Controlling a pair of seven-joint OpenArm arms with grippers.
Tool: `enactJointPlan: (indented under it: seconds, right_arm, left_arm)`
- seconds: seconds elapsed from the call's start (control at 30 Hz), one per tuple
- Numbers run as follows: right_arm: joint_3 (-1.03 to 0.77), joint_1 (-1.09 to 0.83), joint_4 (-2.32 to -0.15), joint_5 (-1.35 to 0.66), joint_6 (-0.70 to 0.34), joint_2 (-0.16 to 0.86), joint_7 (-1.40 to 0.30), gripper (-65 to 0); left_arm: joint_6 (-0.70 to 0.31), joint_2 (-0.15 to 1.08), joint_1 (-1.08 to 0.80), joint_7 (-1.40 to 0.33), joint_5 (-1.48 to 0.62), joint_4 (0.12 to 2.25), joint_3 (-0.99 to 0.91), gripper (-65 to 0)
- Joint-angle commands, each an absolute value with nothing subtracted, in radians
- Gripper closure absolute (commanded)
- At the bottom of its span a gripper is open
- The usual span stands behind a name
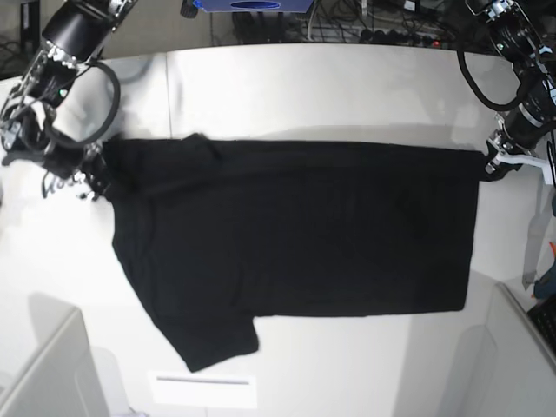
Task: Fold the T-shirt properly
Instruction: 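Pull the grasped shoulder edge outward to straighten the shirt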
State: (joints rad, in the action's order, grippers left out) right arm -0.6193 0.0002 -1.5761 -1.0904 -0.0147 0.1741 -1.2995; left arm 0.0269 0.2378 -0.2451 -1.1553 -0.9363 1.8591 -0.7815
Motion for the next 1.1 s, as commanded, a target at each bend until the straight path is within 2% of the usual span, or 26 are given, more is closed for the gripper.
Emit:
enactJointPlan:
  seconds: [0.0,0.2,0.4,0.83,1.07]
  right_arm:
    - [-0.596,0.033,-1.561,-1.118,-0.015,0.2,-1.29,0.0]
    - [-0.526,0.116,-1.426,-1.055,-0.015,0.219,-1.175,0.0]
    - [-0.524,0.22,-1.334,-0.964,-0.022,0.217,-1.173,0.0]
    - [-0.417,0.331,-1.188,-0.957,-0.022,0.252,-1.115,0.0]
    - [-0.344,0.366,-1.171,-0.957,-0.022,0.252,-1.106,0.0]
  left_arm:
    - [0.024,0.257,-0.225,-1.141,-0.952,1.865,-0.76,0.0]
    - [0.024,0.251,-0.148,-1.141,-0.86,1.811,-0.702,0.0]
    - [0.024,0.257,-0.085,-1.141,-0.846,1.738,-0.704,0.0]
    - [0.024,0.26,0.004,-1.138,-0.843,1.626,-0.702,0.0]
    - [0.024,0.254,0.048,-1.135,-0.696,1.62,-0.628,0.0]
